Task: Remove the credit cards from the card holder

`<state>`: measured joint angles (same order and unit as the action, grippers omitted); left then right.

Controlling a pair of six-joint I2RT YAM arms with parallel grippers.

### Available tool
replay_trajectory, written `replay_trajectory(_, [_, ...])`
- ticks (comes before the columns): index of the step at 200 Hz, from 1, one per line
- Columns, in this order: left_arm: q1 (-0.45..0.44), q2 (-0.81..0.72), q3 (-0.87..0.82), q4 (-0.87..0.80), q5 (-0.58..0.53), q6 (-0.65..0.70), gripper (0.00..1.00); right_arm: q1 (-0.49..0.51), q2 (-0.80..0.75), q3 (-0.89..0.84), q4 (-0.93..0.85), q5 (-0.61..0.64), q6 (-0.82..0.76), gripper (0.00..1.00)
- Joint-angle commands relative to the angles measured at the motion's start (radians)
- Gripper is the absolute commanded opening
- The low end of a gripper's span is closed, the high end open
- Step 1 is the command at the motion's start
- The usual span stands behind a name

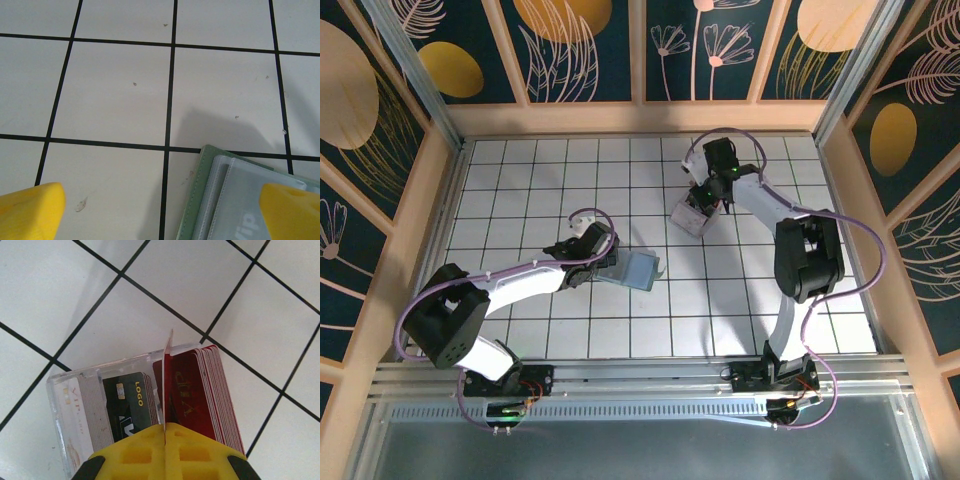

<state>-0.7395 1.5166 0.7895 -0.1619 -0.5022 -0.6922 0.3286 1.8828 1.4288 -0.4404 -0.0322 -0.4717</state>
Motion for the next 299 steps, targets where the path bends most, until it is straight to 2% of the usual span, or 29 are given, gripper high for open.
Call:
replay_trajectory(1, [0.005,-0.007,0.031,-0.025,-0.022,0.002,0.99,-0.003,0.050,0.013,-0.108,-0.071,0.014,0.00])
replay_trajectory(55, [0.005,0.008,0.042,-0.024,-0.022,0.013,0.99,-0.002,0.056,0.047,-0.107,-0.133,0.037,0.00])
replay_trajectory(128, [0.005,0.001,0.039,-0.019,-0.016,0.012,0.99,-0.005,0.055,0.126,-0.163,-0.012,0.023,0.00])
replay_trajectory(299, [0.005,-0.015,0.031,-0.022,-0.023,0.008,0.99,-0.012,0.045,0.183,-0.237,0.037,-0.030,0.00])
